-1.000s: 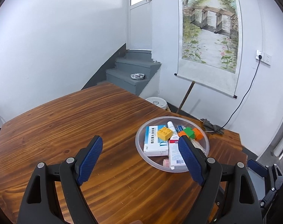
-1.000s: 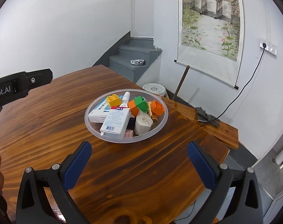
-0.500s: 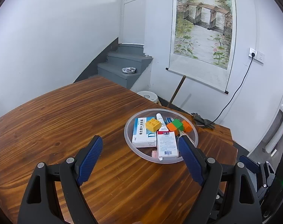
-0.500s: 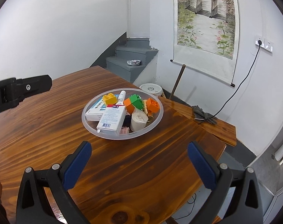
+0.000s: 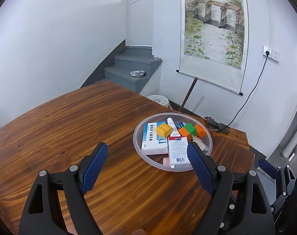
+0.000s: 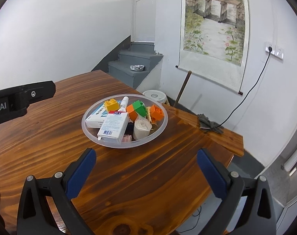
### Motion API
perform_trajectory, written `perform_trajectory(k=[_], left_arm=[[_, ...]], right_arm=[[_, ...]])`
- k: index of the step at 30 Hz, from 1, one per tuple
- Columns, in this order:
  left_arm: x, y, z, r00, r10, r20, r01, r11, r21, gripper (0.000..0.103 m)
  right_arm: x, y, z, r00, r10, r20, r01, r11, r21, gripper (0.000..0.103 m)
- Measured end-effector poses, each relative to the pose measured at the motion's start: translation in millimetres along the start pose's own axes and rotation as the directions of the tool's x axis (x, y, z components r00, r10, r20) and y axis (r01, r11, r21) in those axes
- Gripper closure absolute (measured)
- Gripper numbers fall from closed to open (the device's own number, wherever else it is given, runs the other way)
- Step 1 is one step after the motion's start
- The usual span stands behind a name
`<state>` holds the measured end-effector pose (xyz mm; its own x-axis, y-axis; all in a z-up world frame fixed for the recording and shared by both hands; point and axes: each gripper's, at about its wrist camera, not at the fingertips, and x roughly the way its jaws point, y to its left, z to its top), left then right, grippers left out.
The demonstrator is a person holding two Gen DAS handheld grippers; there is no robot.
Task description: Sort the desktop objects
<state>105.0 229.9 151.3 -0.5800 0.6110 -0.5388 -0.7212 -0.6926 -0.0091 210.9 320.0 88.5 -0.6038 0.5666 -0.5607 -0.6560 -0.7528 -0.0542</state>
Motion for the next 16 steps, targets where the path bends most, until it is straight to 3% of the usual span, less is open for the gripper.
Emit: perform_trajectory(k=[7, 12, 16], left_arm=[[3.7, 2.2, -0.6, 0.999, -0.026, -0.020, 0.026, 0.999, -0.021, 0.017], [5.9, 4.5, -2.3, 0.994, -0.104, -0.028, 0.102, 0.994, -0.049, 0.017], [3.3, 3.7, -2.7, 0.997, -0.081, -0.007, 0.080, 0.996, -0.036, 0.017]], right_arm=[[4.5, 5.5, 0.6, 1.000, 0.005, -0.007, -0.005, 1.000, -0.009, 0.000], [9.7, 5.0, -2.7, 1.000, 0.017, -0.023, -0.017, 1.000, -0.005, 0.000], [15.4, 6.2, -8.0, 0.998, 0.045, -0.046, -0.045, 0.999, -0.005, 0.000]])
